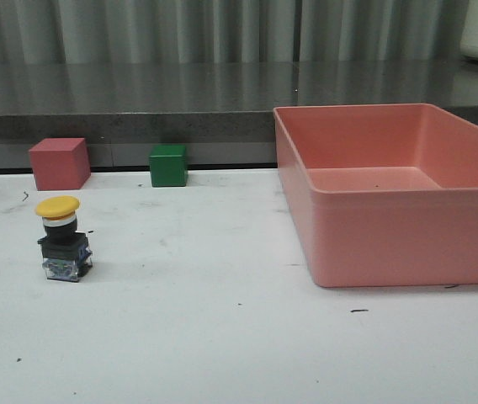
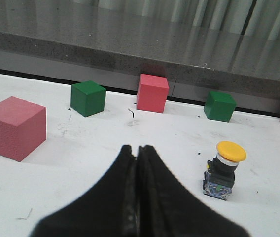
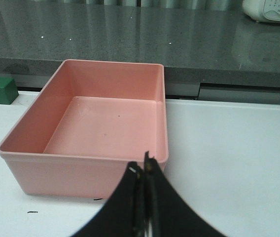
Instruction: Place and stand button with both arms
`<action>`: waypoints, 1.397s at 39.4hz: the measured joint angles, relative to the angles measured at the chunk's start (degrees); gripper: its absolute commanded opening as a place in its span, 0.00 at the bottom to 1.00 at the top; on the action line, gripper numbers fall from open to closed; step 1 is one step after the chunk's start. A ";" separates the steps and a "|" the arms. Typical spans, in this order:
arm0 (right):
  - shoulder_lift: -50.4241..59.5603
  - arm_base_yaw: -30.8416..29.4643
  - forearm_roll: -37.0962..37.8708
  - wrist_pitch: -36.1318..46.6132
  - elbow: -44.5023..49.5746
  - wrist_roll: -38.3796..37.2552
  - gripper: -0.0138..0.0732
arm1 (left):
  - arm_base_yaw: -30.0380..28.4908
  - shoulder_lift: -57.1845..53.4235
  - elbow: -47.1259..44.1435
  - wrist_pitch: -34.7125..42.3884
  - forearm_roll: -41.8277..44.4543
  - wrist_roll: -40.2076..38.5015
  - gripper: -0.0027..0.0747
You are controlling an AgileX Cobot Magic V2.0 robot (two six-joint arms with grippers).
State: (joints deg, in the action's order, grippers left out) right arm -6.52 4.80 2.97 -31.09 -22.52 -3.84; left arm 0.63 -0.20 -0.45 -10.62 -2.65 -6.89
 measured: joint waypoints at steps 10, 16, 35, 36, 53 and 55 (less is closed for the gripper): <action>0.00 0.00 0.00 0.00 0.00 0.00 0.08 | 0.00 0.00 0.00 0.00 0.00 0.00 0.01; 0.00 0.00 0.00 0.00 0.00 0.00 0.08 | 0.00 0.00 0.00 0.00 0.00 0.00 0.01; 0.00 0.00 0.00 20.05 19.80 0.00 0.08 | 0.00 0.00 0.00 0.00 0.00 0.00 0.01; 0.00 0.00 0.00 20.84 21.15 0.00 0.08 | 0.00 0.00 0.00 0.00 0.00 0.00 0.01; 3.82 0.00 0.09 22.72 24.06 0.00 0.08 | 0.00 0.00 0.00 0.00 0.00 0.00 0.01; 5.16 0.00 0.09 22.72 24.06 0.00 0.08 | 0.00 0.00 0.00 0.00 0.00 0.00 0.01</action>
State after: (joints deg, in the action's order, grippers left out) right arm -1.35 4.80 3.06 -8.37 1.54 -3.84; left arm 0.63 -0.20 -0.45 -10.62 -2.65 -6.89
